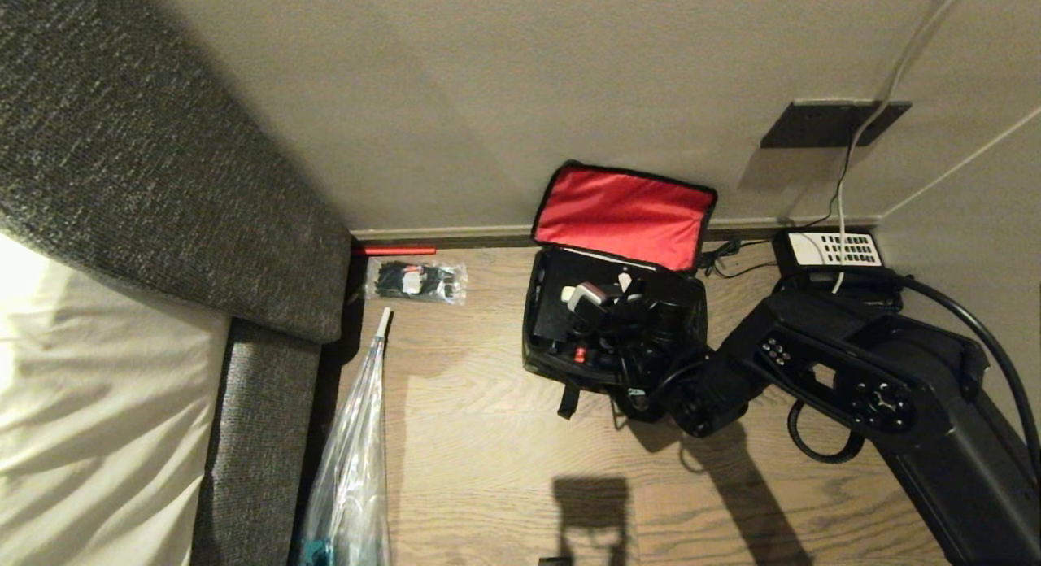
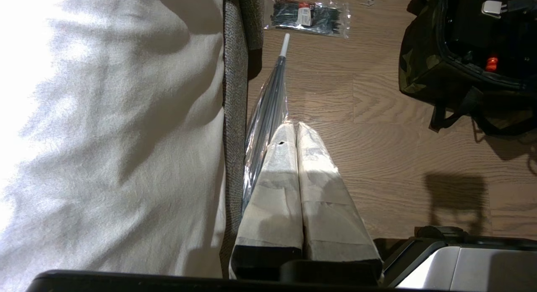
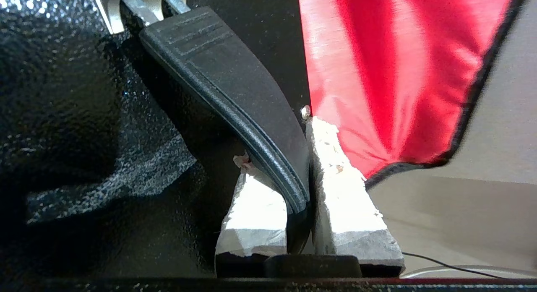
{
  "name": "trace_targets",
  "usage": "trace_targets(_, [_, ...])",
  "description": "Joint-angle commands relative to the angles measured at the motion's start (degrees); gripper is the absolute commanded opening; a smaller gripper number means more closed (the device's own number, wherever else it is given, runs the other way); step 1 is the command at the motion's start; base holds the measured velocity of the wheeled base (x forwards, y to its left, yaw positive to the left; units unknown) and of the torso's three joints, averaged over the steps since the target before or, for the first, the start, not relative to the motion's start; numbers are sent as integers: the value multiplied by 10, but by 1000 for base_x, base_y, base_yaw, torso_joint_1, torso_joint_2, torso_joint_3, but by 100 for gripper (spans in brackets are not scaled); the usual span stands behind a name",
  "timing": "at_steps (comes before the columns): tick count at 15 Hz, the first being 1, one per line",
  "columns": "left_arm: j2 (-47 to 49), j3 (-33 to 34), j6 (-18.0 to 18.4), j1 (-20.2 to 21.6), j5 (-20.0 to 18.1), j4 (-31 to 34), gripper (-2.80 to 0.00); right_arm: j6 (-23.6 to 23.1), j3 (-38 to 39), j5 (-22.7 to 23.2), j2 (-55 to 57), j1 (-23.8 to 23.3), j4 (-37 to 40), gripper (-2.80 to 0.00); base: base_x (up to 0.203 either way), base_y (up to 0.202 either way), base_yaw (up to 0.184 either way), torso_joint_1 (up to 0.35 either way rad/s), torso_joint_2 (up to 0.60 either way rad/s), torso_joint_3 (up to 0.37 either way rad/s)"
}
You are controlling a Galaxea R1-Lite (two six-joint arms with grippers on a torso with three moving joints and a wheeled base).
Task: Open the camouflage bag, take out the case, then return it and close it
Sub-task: Place the black box back
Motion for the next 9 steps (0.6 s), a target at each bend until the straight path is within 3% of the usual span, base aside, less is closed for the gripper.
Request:
trace_targets(1, [2,1,0,0,0,0,-280,-3,-4,-1,24,-2,-3,-280,0,0,0,0,0,0])
trace_targets(9, [4,0,0,1,0,0,-280,8,-17,-2,47,-3,-3,-280,0,0,0,0,0,0])
